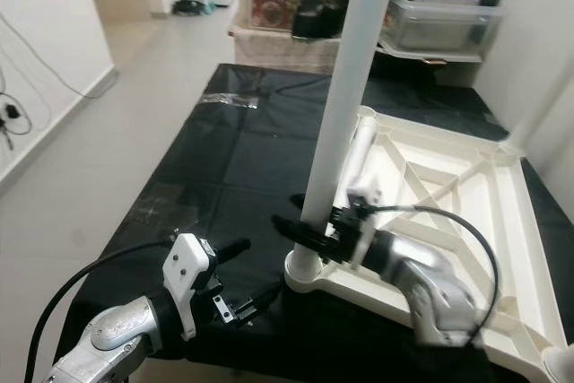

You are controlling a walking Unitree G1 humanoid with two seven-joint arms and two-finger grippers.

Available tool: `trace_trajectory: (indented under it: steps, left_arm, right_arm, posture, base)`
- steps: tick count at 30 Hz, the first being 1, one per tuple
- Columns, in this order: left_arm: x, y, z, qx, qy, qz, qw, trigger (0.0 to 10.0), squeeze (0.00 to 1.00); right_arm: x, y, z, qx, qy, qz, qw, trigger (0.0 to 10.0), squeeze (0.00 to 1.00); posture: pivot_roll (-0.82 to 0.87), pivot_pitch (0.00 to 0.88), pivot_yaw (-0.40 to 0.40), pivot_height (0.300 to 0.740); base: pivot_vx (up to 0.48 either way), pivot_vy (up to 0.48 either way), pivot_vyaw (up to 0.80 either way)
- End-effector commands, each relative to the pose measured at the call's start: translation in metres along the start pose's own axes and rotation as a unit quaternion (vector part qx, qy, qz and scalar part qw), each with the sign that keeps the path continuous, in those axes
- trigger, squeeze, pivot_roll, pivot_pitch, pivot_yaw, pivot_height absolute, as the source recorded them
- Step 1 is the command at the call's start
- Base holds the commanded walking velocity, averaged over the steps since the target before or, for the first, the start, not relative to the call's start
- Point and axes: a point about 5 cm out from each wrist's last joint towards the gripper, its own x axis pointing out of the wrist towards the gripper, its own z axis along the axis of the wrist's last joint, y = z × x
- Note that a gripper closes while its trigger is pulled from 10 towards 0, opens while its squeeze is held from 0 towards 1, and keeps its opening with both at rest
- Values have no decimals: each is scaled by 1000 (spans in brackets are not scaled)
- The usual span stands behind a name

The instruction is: Building children table

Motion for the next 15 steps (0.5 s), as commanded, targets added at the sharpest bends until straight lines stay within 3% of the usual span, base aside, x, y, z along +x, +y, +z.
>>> trace_trajectory:
  steps: [1,2,3,4,5,6,7,8,9,10,11,12,13,14,15]
  left_arm:
    - [-1,-1,-2,-1,3,-3,1000,10000,0]
    - [-1,-1,-2,-1,3,-3,1000,10000,0]
    - [-1,-1,-3,-1,4,-3,1000,10000,0]
    - [-1,-1,-3,-1,4,-3,1000,10000,0]
    - [-2,-1,-3,0,4,-2,1000,10000,0]
    - [-2,-1,-3,0,4,-2,1000,10000,0]
    - [-2,-1,-3,0,5,-2,1000,10000,0]
    - [-2,-1,-3,0,5,-2,1000,10000,0]
    - [-2,-1,-3,0,5,-2,1000,10000,0]
    - [-2,-1,-3,0,5,-2,1000,10000,0]
    - [-2,-1,-3,0,5,-2,1000,10000,0]
    - [-2,-1,-3,0,5,-2,1000,10000,0]
    - [-2,-1,-3,0,5,-2,1000,10000,0]
    - [-2,-1,-4,-1,6,-2,1000,10000,0]
    - [-2,-1,-4,-1,6,-2,1000,10000,0]
  right_arm:
    - [15,3,-5,-5,17,41,999,4000,0]
    - [15,3,-5,-5,17,41,999,4000,0]
    - [21,2,-5,-14,24,41,999,0,0]
    - [26,0,-6,-16,26,30,999,0,0]
    - [31,-7,-7,-22,20,-22,999,0,0]
    - [31,-7,-7,-22,20,-22,999,0,0]
    - [33,-13,-8,-37,8,-90,995,0,0]
    - [33,-13,-8,-37,8,-90,995,0,0]
    - [34,-16,-8,-47,-1,-134,990,0,0]
    - [27,-28,-8,-44,-19,-251,967,0,0]
    - [27,-28,-8,-44,-19,-251,967,0,0]
    - [20,-35,-9,-38,-28,-325,944,0,0]
    - [20,-35,-9,-38,-28,-325,944,0,0]
    - [2,-42,-12,-21,-38,-455,889,0,0]
    - [2,-42,-12,-21,-38,-455,889,0,0]
  posture:
    - [233,0,-70,740]
    - [233,0,-70,740]
    - [233,0,-70,740]
    - [233,0,-70,740]
    - [238,0,-74,740]
    - [238,0,-74,740]
    - [234,0,-72,740]
    - [234,0,-72,740]
    - [234,0,-72,740]
    - [226,0,-66,740]
    - [226,0,-66,740]
    - [226,0,-66,740]
    - [226,0,-66,740]
    - [213,0,-56,740]
    - [213,0,-56,740]
  base:
    - [0,0,0]
    - [0,0,0]
    - [0,0,0]
    - [0,0,0]
    - [0,0,0]
    - [0,0,0]
    - [0,0,0]
    - [0,0,0]
    - [0,0,0]
    - [0,0,0]
    - [0,0,0]
    - [0,0,0]
    - [0,0,0]
    - [0,0,0]
    - [0,0,0]
